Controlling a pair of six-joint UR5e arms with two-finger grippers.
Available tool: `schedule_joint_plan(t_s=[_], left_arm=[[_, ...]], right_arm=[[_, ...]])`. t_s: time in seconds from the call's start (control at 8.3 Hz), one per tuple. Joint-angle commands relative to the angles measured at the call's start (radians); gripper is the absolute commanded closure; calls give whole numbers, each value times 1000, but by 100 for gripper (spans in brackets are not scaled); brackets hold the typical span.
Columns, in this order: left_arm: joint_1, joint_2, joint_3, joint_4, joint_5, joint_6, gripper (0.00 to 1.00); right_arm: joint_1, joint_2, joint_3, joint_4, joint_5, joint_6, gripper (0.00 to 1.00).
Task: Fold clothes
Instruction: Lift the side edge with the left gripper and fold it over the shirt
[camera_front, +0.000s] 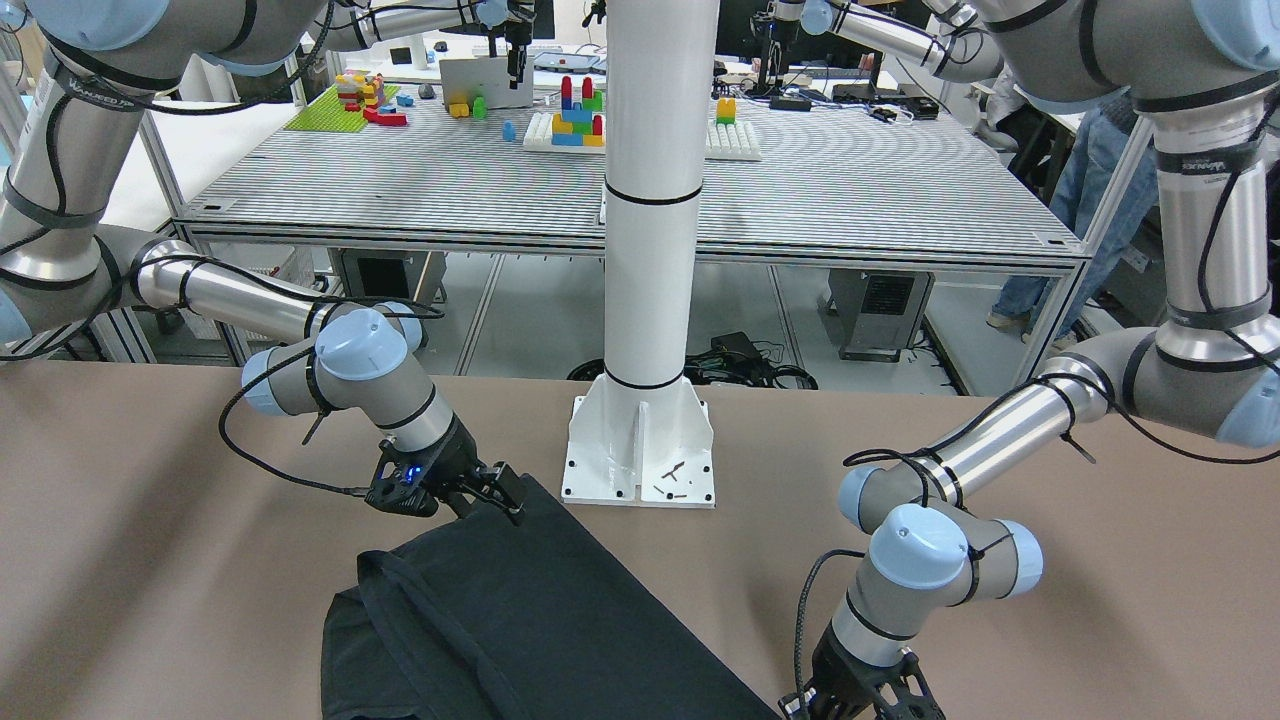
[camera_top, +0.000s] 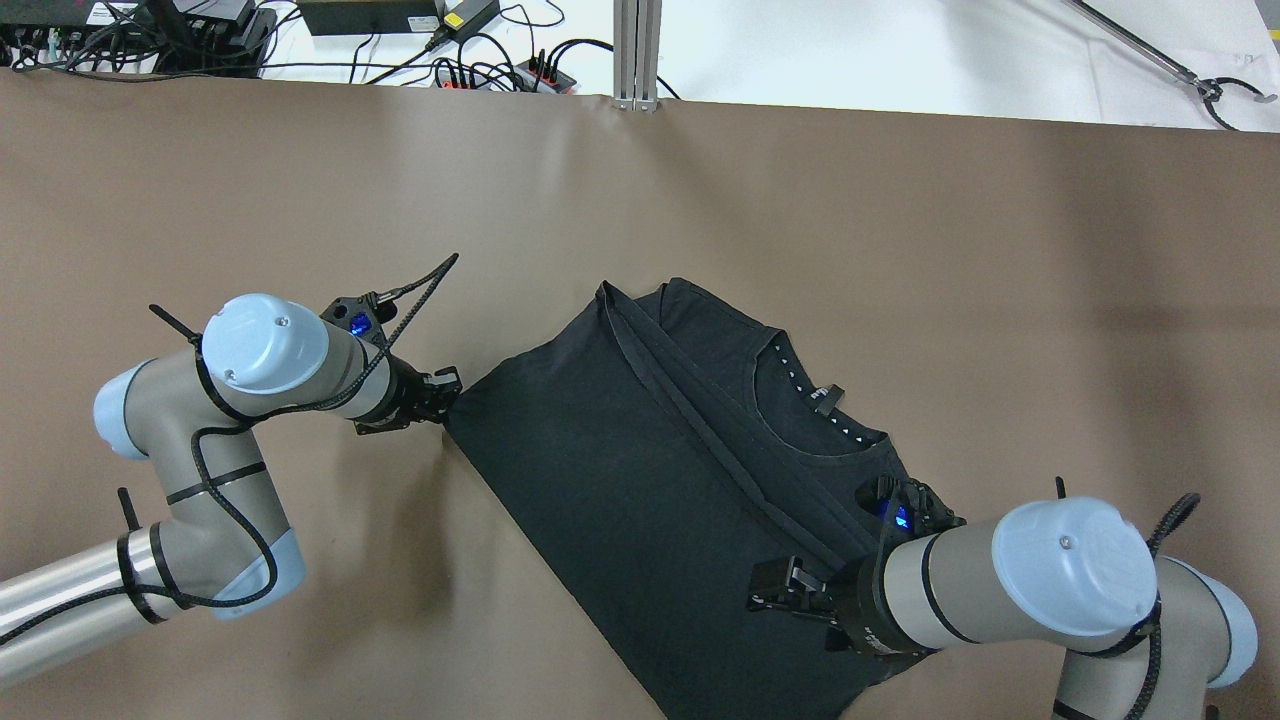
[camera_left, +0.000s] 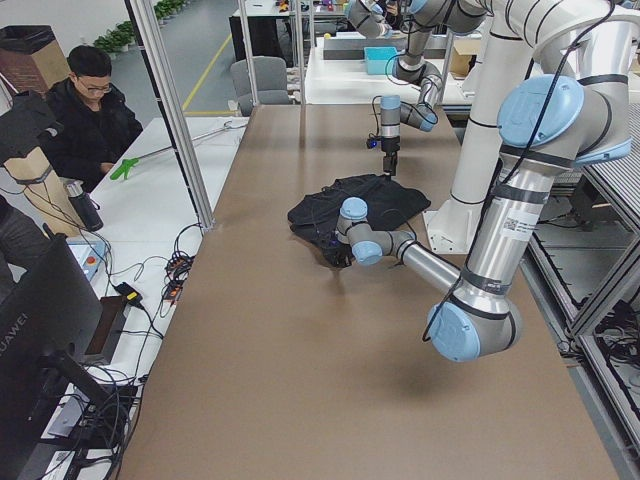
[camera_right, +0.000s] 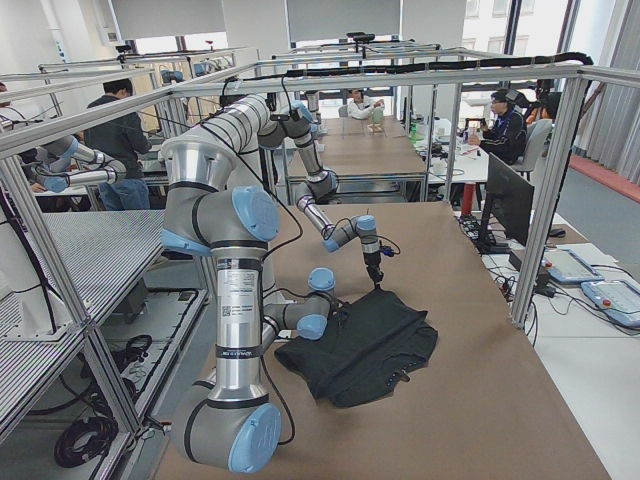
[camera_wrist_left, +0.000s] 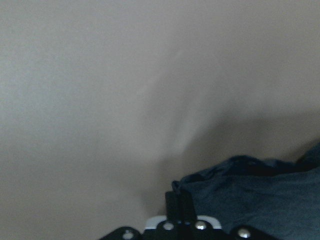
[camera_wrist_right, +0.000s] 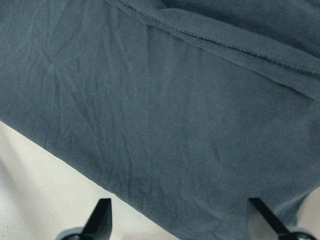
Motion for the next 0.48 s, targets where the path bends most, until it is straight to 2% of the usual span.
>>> schedule_joint_plan(t_s=[0.0,0.12,0.24,0.36], left_arm=[[-92,-3,0,12,-53,94,100],[-144,-3,16,14,-70,167,100],[-193,-50,111,9,-81,217,100],[-233,-215,298,8,-82,242,100]], right_arm=[[0,1,-1,0,-17,0,5],[2,0,-1,0,-17,0,5],[3,0,1,0,-26,0,5],[2,1,2,0,-59,0,5]])
